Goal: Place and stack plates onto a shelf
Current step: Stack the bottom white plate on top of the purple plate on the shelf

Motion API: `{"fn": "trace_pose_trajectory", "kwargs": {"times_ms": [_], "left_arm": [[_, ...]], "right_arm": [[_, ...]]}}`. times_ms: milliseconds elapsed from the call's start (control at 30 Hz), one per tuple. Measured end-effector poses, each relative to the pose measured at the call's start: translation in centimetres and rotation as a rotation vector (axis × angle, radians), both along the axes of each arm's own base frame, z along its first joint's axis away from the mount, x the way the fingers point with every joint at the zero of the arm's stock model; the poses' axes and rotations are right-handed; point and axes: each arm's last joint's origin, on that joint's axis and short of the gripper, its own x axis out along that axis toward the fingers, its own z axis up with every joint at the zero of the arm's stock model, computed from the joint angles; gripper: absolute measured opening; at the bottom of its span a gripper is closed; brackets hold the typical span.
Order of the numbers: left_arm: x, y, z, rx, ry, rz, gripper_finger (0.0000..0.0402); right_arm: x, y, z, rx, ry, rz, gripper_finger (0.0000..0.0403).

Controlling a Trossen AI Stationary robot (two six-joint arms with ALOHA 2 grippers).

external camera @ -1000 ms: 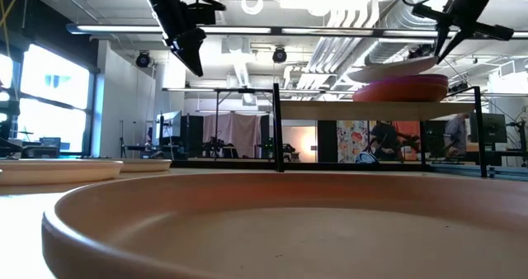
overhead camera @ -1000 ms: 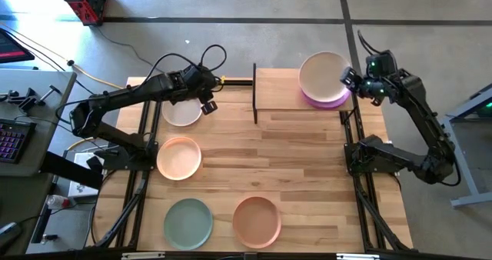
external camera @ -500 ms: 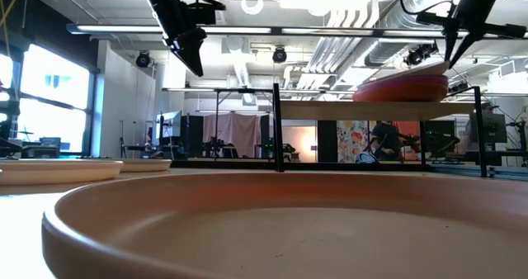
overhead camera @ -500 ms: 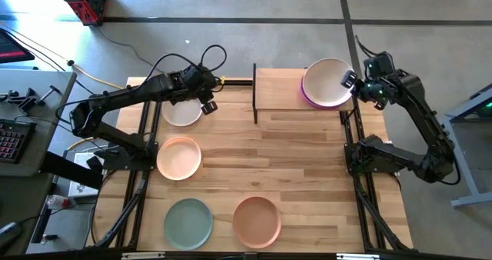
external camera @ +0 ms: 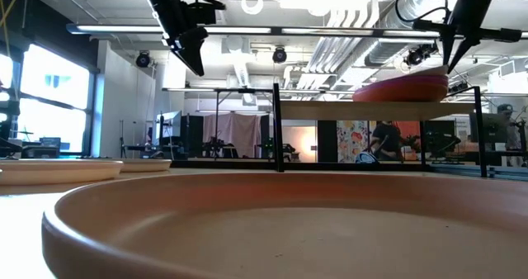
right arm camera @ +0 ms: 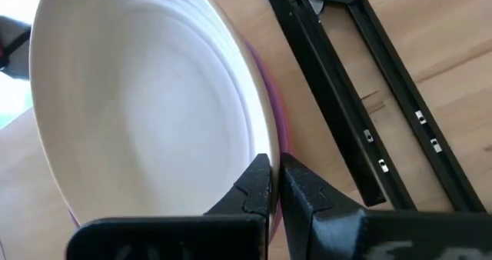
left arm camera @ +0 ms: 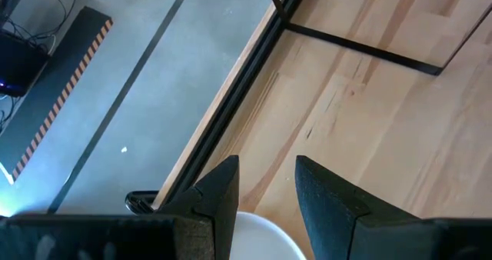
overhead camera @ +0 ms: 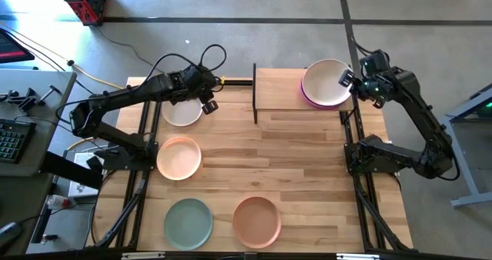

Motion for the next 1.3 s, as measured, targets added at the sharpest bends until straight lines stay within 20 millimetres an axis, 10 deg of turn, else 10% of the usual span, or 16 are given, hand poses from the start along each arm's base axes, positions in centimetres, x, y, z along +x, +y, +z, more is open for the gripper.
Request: {"fn": "trace_pose_trajectory", "kwargs": {"times_ms": [1300], "left_arm": [[0.14,0.06,0.13,0.010,-0.019,0.000,0.0117]], "right_arm": [[0.21,0.45,-0.13,0.069,-0.073,0.103,0.0115]]}}
